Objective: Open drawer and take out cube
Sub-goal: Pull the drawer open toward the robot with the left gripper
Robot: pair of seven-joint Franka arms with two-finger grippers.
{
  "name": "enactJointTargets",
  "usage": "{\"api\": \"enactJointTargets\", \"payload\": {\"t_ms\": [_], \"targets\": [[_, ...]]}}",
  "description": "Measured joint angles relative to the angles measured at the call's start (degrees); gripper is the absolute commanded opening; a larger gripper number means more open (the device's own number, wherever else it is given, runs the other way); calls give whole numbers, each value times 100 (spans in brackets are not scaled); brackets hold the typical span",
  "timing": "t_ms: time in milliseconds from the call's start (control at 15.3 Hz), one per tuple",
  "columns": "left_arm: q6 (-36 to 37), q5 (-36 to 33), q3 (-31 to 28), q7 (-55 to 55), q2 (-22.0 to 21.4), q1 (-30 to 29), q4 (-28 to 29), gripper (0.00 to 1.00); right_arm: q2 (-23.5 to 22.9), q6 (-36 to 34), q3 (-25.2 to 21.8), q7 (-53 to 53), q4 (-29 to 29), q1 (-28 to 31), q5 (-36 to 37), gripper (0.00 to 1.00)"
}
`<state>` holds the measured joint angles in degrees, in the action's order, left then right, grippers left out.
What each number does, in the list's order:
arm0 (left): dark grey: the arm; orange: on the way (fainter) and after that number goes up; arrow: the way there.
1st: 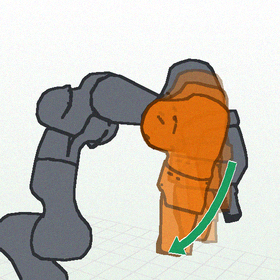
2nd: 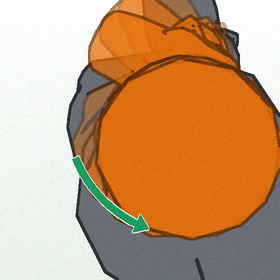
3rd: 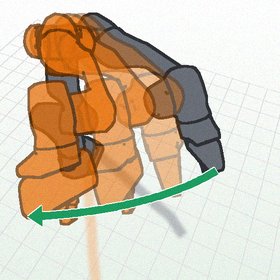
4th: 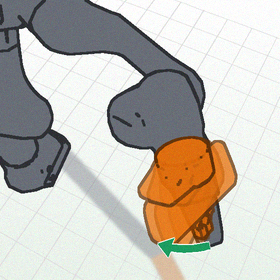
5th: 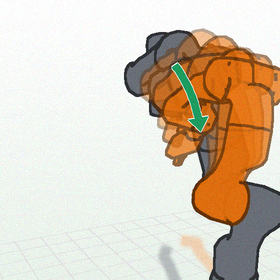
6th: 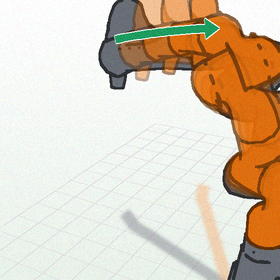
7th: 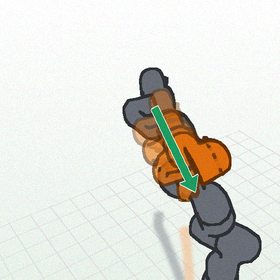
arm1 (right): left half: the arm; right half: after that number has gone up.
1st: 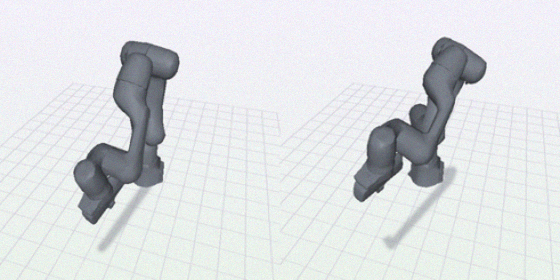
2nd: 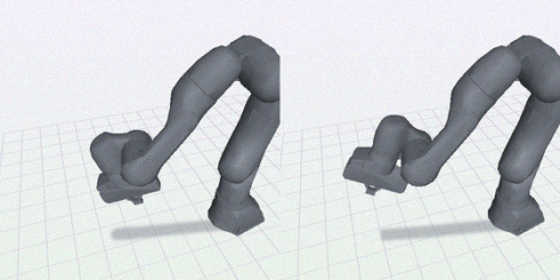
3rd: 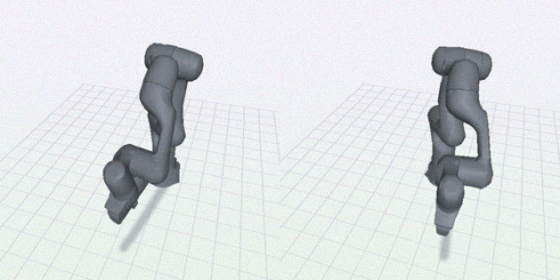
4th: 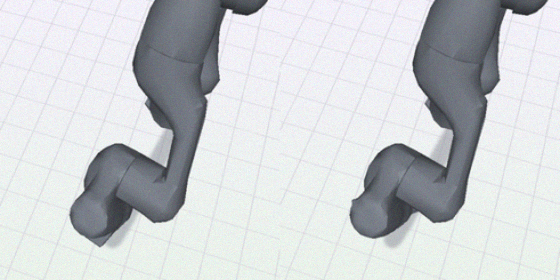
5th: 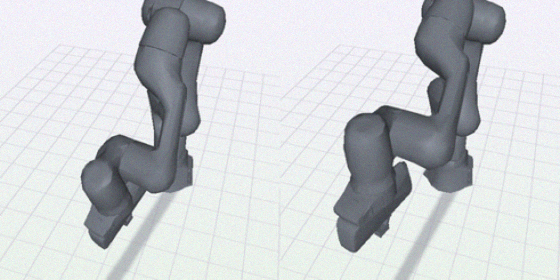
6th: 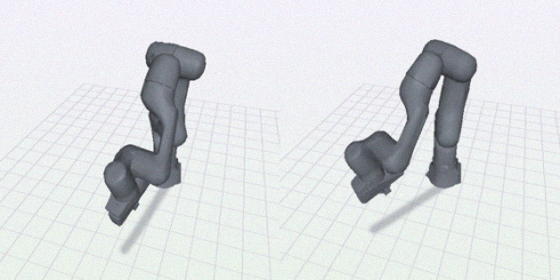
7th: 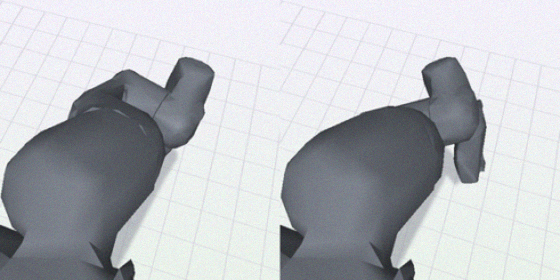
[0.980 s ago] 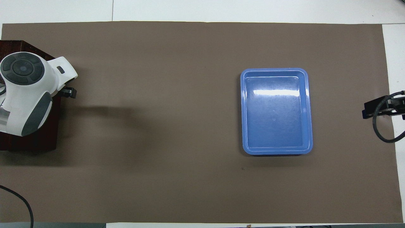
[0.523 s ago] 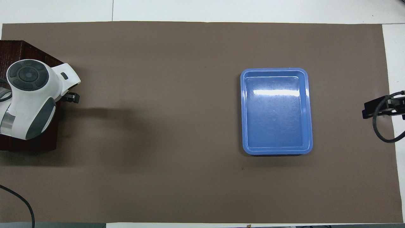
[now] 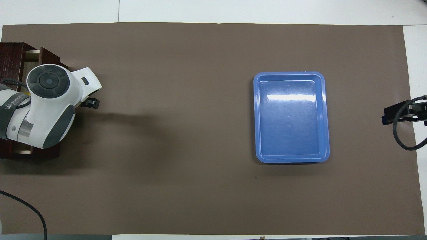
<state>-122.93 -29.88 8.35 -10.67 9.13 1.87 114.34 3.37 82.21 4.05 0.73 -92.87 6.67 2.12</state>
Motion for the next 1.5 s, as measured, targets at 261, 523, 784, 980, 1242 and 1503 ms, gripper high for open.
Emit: {"api": "enactJointTargets", "payload": {"t_ms": [261,523,784,980,1242,1503], "targets": [[0,233,-4,0,-13,242,0,100,0,0,0,0,0,0,0,100],[7,284,-3,-3,-12,465,7,100,0,0,0,0,0,0,0,100],[34,289,-6,-10,-12,531,5,100,0,0,0,0,0,0,0,100],[174,434,4,-10,-12,537,-99,100,0,0,7,0,0,-6,0,100],[1033,1086,45,-9,2,611,-889,100,0,0,17,0,0,-10,0,100],[2074,1859,-29,-46,14,644,-2029,100,0,0,17,0,0,-10,0,100]]}}
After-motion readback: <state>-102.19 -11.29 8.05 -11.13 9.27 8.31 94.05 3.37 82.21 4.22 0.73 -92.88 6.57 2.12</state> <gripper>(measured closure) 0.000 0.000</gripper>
